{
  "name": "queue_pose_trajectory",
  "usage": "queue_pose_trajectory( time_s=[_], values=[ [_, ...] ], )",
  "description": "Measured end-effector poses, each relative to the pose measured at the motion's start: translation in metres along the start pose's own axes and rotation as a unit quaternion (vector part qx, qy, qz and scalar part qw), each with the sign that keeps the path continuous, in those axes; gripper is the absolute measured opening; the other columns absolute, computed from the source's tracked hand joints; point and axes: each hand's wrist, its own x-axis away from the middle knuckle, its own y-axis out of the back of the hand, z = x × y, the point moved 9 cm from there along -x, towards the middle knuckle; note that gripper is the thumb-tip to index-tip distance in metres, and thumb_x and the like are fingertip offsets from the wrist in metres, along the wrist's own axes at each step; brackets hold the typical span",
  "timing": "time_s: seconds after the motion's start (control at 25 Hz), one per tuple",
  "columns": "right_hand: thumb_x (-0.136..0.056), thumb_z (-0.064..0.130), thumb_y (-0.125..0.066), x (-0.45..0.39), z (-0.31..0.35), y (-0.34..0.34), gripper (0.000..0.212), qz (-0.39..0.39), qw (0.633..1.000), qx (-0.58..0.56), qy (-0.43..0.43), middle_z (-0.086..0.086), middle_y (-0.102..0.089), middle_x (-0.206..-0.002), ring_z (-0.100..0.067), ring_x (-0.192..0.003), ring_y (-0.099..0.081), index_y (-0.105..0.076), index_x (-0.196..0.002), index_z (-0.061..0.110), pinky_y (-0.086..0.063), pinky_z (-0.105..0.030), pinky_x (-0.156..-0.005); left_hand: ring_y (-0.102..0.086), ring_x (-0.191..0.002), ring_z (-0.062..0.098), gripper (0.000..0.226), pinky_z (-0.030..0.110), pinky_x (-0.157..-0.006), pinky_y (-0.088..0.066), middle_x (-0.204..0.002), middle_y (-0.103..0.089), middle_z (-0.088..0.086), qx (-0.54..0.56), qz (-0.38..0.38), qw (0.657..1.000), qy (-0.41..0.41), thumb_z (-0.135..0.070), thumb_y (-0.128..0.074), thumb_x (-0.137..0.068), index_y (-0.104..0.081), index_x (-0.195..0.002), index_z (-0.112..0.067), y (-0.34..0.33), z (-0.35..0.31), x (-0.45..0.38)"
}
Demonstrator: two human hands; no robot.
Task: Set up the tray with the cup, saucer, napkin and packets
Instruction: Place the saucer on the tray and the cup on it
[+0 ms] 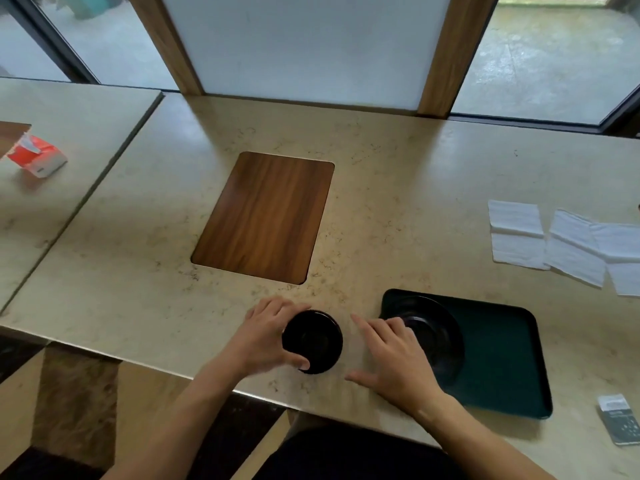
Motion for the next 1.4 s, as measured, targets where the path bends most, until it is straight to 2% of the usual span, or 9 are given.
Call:
queue_pose_trajectory(
  time_s=[0.16,0.32,0.4,0.52,0.6,0.68,1.0,1.24,1.4],
  values=[
    [-0.068,0.073,-0.061,-0.019,0.023,-0.025,0.105,0.053,0.998,-0.024,-0.023,0.011,-0.035,-0.147,-0.017,-0.123,-0.035,-0.01,-0.15,0.033,-0.034,-0.032,-0.103,-0.021,-0.134,0.012,0.104,0.035,-0.113,-0.018,-0.139,-0.036,-0.012,-0.023,0.031,0.999,-0.001,-0.066,-0.075,-0.062,-0.021,-0.147,-0.043,-0.007,0.029,0.01],
    [-0.067,0.068,-0.068,-0.024,0.024,-0.041,0.111,0.077,0.995,-0.045,-0.048,0.009,-0.033,-0.148,-0.017,-0.127,-0.034,-0.004,-0.151,0.033,-0.034,-0.033,-0.104,-0.028,-0.129,0.011,0.102,0.034,-0.112,-0.018,-0.134,-0.04,-0.013,-0.02,0.047,0.999,0.004,-0.069,-0.072,-0.063,-0.021,-0.147,-0.044,-0.02,0.045,0.013],
    [-0.067,0.066,-0.071,-0.023,0.022,-0.044,0.113,0.077,0.993,-0.059,-0.061,0.008,-0.036,-0.147,-0.017,-0.125,-0.036,-0.002,-0.151,0.033,-0.035,-0.032,-0.104,-0.034,-0.124,0.01,0.087,0.032,-0.11,-0.021,-0.129,-0.046,-0.013,-0.006,0.031,1.0,0.002,-0.063,-0.071,-0.07,-0.03,-0.144,-0.043,-0.022,0.048,0.013],
    [-0.065,0.062,-0.075,-0.022,0.023,-0.044,0.116,0.067,0.99,-0.091,-0.082,0.008,-0.04,-0.144,-0.015,-0.126,-0.039,-0.001,-0.151,0.034,-0.037,-0.031,-0.104,-0.045,-0.119,0.009,0.053,0.03,-0.107,-0.025,-0.122,-0.054,-0.014,0.011,-0.015,1.0,-0.007,-0.053,-0.064,-0.083,-0.048,-0.132,-0.041,-0.018,0.05,0.012],
    [-0.065,0.059,-0.076,-0.022,0.025,-0.044,0.116,0.057,0.987,-0.119,-0.092,0.008,-0.041,-0.144,-0.014,-0.128,-0.04,-0.002,-0.151,0.034,-0.04,-0.031,-0.102,-0.05,-0.113,0.008,0.034,0.033,-0.107,-0.029,-0.115,-0.058,-0.016,0.013,-0.039,0.999,-0.015,-0.048,-0.06,-0.089,-0.056,-0.122,-0.04,-0.014,0.05,0.012],
    [-0.065,0.056,-0.078,-0.023,0.028,-0.043,0.114,0.05,0.984,-0.142,-0.101,0.009,-0.04,-0.145,-0.013,-0.13,-0.042,-0.004,-0.15,0.035,-0.043,-0.032,-0.1,-0.053,-0.108,0.006,0.026,0.038,-0.107,-0.031,-0.111,-0.06,-0.017,0.014,-0.052,0.998,-0.02,-0.043,-0.06,-0.091,-0.06,-0.116,-0.039,-0.012,0.05,0.012],
    [-0.062,0.054,-0.079,-0.023,0.027,-0.035,0.107,0.035,0.977,-0.187,-0.096,0.014,-0.041,-0.144,-0.008,-0.128,-0.044,-0.014,-0.145,0.039,-0.045,-0.028,-0.097,-0.052,-0.105,0.004,0.019,0.039,-0.113,-0.021,-0.106,-0.056,-0.019,0.026,-0.052,0.998,-0.022,-0.041,-0.056,-0.094,-0.06,-0.112,-0.038,-0.012,0.048,0.009],
    [-0.057,0.066,-0.075,-0.017,0.011,-0.016,0.103,0.005,0.973,-0.205,-0.108,0.02,-0.042,-0.137,-0.004,-0.121,-0.048,-0.019,-0.14,0.044,-0.049,-0.029,-0.092,-0.05,-0.1,0.001,0.018,0.034,-0.108,-0.027,-0.101,-0.056,-0.021,0.049,-0.078,0.995,-0.042,-0.04,-0.06,-0.091,-0.061,-0.109,-0.04,-0.003,0.029,-0.001],
    [-0.058,0.058,-0.078,-0.008,-0.012,0.009,0.103,-0.023,0.97,-0.214,-0.11,0.018,-0.04,-0.14,-0.005,-0.123,-0.046,-0.02,-0.141,0.042,-0.047,-0.03,-0.096,-0.05,-0.099,0.001,0.018,0.029,-0.101,-0.027,-0.1,-0.058,-0.021,0.075,-0.098,0.99,-0.071,-0.04,-0.062,-0.091,-0.063,-0.109,-0.037,0.007,-0.001,-0.018]
  ],
)
